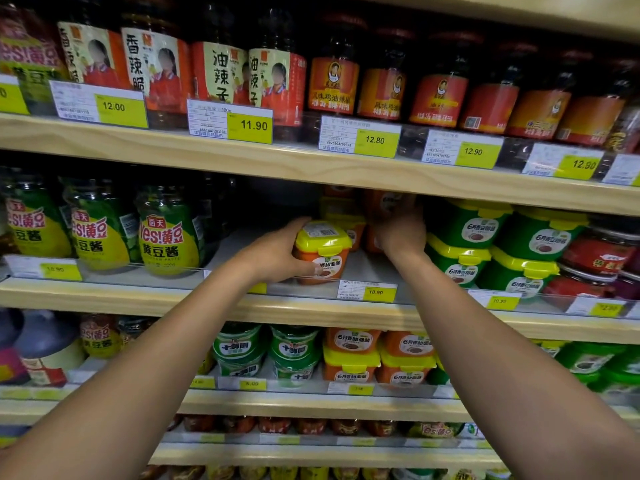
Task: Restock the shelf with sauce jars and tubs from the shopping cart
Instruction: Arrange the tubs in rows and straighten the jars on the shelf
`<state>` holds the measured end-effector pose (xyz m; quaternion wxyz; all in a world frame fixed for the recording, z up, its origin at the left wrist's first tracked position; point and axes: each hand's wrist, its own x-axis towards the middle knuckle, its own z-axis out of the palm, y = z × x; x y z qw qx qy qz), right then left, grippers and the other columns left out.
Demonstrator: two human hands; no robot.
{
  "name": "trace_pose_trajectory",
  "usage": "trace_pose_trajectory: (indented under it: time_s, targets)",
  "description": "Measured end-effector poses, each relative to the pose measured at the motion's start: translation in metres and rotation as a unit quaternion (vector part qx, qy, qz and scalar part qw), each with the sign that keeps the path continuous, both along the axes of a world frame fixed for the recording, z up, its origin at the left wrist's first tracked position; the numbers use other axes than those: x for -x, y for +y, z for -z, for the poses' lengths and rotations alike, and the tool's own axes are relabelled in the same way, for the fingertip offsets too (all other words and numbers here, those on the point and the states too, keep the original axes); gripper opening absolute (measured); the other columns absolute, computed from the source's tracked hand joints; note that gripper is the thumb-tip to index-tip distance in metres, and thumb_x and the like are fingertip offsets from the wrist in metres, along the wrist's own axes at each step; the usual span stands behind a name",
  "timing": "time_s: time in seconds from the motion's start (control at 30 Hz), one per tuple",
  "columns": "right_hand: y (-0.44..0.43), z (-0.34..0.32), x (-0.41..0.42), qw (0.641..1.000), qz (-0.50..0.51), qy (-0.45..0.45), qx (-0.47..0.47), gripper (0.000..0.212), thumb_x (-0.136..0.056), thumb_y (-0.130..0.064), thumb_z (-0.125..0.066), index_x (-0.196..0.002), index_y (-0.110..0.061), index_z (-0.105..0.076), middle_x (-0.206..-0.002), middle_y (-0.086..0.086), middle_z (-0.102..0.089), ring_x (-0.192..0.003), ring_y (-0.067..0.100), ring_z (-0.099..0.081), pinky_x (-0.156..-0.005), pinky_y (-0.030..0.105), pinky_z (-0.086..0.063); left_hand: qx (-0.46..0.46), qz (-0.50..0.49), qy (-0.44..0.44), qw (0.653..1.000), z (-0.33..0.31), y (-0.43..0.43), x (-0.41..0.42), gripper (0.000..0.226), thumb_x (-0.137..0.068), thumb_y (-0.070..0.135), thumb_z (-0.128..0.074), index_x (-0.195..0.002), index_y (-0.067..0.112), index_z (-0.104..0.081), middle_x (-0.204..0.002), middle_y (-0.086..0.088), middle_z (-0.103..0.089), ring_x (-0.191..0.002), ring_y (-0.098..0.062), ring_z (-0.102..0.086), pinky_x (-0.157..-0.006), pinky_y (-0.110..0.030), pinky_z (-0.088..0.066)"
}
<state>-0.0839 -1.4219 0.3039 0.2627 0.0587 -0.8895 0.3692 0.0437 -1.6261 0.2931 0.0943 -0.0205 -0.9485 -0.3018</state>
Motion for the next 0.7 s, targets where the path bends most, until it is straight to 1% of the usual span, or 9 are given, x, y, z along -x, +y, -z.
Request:
trace_pose_trajectory:
  time_s: [0.1,0.23,0.4,0.53,0.6,0.7]
  targets:
    - [-0.003,0.000,0.002,1.000,-0.003,-0.018,0.005,0.079,-0.094,-0.059,-0.056,-0.149,-0.008,-0.030,-0.138,0.026,-0.049,-0.119,0.044,-0.055,-0.089,0.043,-0.046,-0.004,0.000,0.000,1.000,0.000,0.000,-0.001,0.097,-0.083,0.032,-0.082,-0.159,0.031,-0.022,-0.149,0.002,-0.051,-0.127,-0.019,-0.055,-0.094,-0.023,-0.040]
    - [-0.003,-0.003,0.006,0.999,0.007,-0.047,-0.014,0.081,-0.094,-0.061,-0.052,-0.150,-0.008,-0.028,-0.143,0.025,-0.046,-0.124,0.043,-0.053,-0.094,0.043,-0.045,-0.011,0.008,0.001,1.000,0.000,-0.001,0.001,0.095,-0.083,0.030,-0.082,-0.158,0.031,-0.023,-0.148,0.001,-0.052,-0.125,-0.018,-0.055,-0.091,-0.022,-0.040]
    - [-0.006,-0.002,0.004,0.998,0.028,-0.042,-0.034,0.077,-0.097,-0.057,-0.050,-0.150,-0.007,-0.025,-0.142,0.027,-0.044,-0.122,0.045,-0.053,-0.092,0.045,-0.045,-0.018,0.015,0.000,1.000,0.001,-0.005,0.002,0.095,-0.084,0.031,-0.082,-0.158,0.032,-0.023,-0.149,0.001,-0.051,-0.127,-0.018,-0.054,-0.093,-0.024,-0.041]
    - [0.001,-0.007,0.001,0.994,0.034,-0.037,-0.092,0.063,-0.101,-0.037,-0.053,-0.146,0.001,-0.030,-0.138,0.032,-0.047,-0.121,0.046,-0.052,-0.092,0.043,-0.043,-0.022,0.025,0.005,0.999,0.003,-0.006,0.003,0.095,-0.082,0.031,-0.083,-0.157,0.032,-0.024,-0.148,0.002,-0.052,-0.125,-0.017,-0.054,-0.093,-0.024,-0.041]
    - [0.004,-0.010,0.000,0.991,0.037,-0.046,-0.122,0.058,-0.101,-0.027,-0.054,-0.145,0.004,-0.032,-0.139,0.031,-0.048,-0.125,0.044,-0.050,-0.094,0.042,-0.043,-0.023,0.026,0.002,0.999,0.002,-0.006,0.004,0.096,-0.082,0.031,-0.083,-0.157,0.032,-0.024,-0.149,0.002,-0.051,-0.127,-0.018,-0.054,-0.096,-0.025,-0.042]
    - [0.006,-0.013,-0.009,0.983,0.012,-0.051,-0.178,0.046,-0.100,-0.015,-0.052,-0.141,0.004,-0.043,-0.141,0.025,-0.049,-0.128,0.037,-0.050,-0.098,0.036,-0.042,-0.018,0.024,-0.005,1.000,0.000,-0.006,0.006,0.099,-0.081,0.032,-0.084,-0.158,0.031,-0.023,-0.149,0.001,-0.051,-0.128,-0.019,-0.054,-0.103,-0.028,-0.043]
